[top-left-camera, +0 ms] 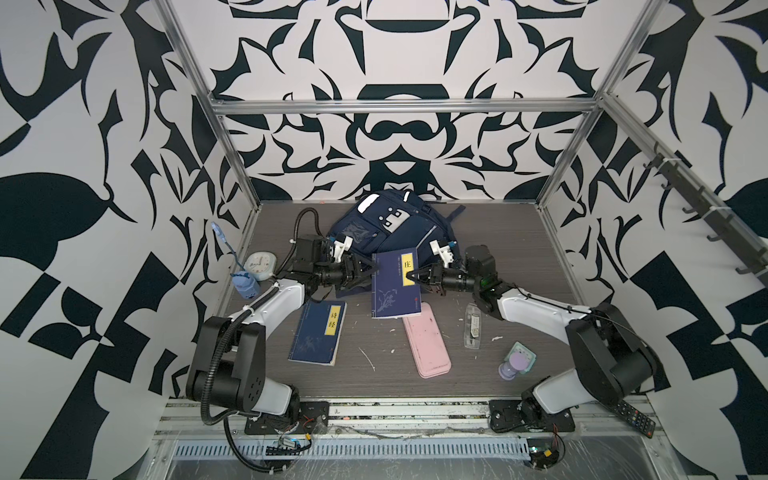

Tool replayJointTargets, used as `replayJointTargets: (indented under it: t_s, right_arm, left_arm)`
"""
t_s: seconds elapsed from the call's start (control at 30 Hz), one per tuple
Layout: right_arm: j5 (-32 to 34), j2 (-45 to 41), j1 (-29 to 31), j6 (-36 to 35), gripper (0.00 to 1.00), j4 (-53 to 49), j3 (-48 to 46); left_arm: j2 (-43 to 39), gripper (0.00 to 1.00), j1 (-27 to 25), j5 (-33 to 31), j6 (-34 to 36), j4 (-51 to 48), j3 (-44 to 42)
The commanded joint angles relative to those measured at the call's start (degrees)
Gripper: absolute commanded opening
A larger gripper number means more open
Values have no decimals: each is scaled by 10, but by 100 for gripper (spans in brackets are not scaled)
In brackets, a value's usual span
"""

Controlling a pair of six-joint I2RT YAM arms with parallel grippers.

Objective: Pack the student bag
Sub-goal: 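Carry the book with the right gripper while the left gripper moves to the backpack opening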

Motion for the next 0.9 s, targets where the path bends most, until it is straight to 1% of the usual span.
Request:
replayJointTargets:
  t_s: [0.0,0.07,0.2,0.33,0.5,0.6,0.67,0.73,0.77,0.87]
  right_arm:
    - [17,-61,-38,-47,0,-70,15]
    - [26,-87,-68,-67,0,-122,23]
    - [53,-135,-126,-107,0,-222,44]
    - [59,-183,-175,-114,0,-250,35]
    - [68,-226,-221,-131,0,-298,16]
    - [71,-242,-240,-140,0,-325,9]
    - [78,-251,-253,-145,0,-348,7]
    - [83,-251,-268,-153,0,-382,13]
    - [77,-246,-276,-157,0,-395,16]
    - [59,-243,-292,-157,0,-403,12]
  left_arm:
    - [-4,69,-6,-68,49,-75,34]
    - [6,70,-24,-108,65,-96,58]
    - [46,70,-78,-208,98,-153,124]
    - [96,70,-126,-284,119,-206,197]
    - [184,71,-201,-412,185,-310,331]
    - [239,71,-238,-477,219,-351,399]
    - [271,68,-258,-511,238,-367,433]
    - [304,63,-269,-537,252,-386,463]
    - [320,60,-275,-549,258,-394,479]
    - [358,56,-291,-586,281,-407,515]
